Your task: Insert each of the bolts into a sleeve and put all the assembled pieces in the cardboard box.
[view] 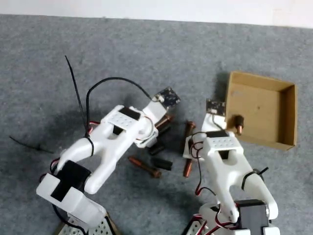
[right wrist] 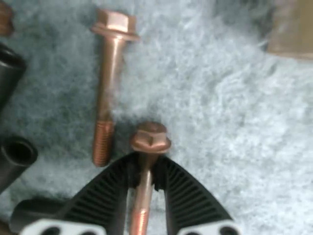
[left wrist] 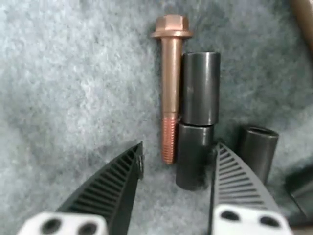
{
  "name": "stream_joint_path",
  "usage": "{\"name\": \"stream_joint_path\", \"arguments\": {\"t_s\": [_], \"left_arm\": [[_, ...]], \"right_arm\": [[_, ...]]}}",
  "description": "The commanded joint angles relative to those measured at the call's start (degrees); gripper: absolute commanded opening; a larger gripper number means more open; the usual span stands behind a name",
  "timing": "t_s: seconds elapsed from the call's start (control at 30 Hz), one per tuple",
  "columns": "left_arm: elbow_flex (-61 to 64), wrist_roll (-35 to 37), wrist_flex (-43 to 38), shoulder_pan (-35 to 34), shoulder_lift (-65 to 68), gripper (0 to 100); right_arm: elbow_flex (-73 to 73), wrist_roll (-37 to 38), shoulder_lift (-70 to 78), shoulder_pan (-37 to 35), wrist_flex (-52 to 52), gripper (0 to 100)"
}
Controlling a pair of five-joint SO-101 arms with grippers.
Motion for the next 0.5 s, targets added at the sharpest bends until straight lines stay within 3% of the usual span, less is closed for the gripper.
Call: {"name": "stream_joint_path", "arguments": {"t_s": [0.0, 0.47], "left_arm": [[-2.3, -0.5, -1.1, 0.7, 0.1, 21], [-2.3, -3.7, 1.1, 1.6, 0.2, 20]], "right_arm": [[-1.9, 0.6, -0.1, 2.0, 0.3, 0.5], [-1.9, 0.6, -0.1, 2.2, 0.2, 0.5]]}}
